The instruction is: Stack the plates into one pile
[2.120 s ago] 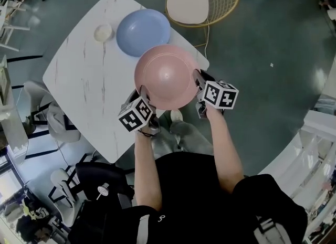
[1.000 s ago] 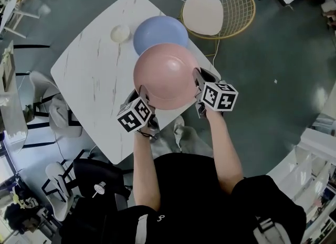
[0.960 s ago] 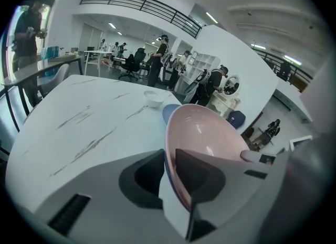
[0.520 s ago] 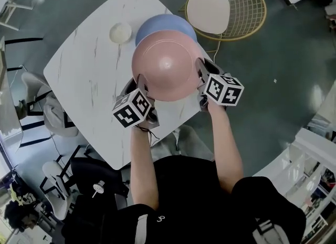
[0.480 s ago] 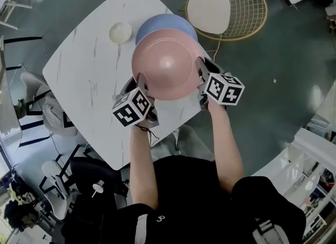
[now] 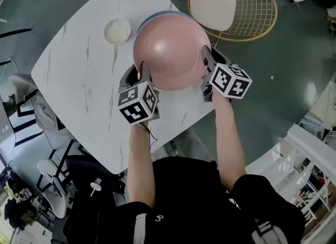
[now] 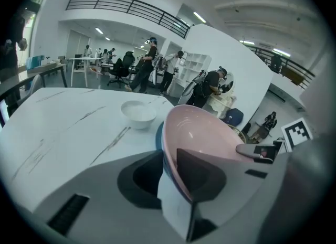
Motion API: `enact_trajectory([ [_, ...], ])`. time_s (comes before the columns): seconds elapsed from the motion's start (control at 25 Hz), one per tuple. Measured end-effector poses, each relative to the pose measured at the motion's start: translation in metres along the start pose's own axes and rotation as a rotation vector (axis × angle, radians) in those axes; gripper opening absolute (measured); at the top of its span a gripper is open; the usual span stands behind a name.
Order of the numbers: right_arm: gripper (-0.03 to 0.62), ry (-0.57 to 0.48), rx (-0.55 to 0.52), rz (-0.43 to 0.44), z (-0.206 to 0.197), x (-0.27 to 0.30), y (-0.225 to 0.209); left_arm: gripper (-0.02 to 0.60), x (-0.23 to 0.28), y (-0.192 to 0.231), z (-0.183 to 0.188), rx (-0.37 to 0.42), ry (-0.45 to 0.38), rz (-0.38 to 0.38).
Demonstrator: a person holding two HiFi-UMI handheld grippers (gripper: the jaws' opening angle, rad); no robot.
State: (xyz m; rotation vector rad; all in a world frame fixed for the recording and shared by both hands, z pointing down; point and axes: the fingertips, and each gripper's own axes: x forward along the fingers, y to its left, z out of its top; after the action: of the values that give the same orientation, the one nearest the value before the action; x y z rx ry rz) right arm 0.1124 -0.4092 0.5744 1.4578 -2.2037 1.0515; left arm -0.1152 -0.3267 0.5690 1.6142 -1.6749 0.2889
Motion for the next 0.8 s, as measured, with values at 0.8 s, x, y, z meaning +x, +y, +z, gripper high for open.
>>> enact_trajectory([
  [0.8,0.077,-0.034,-0.154,-0.049,0.011,0.040,-0.005,0.137,0.039,0.009,0.013,0.169,-0.054,0.032],
])
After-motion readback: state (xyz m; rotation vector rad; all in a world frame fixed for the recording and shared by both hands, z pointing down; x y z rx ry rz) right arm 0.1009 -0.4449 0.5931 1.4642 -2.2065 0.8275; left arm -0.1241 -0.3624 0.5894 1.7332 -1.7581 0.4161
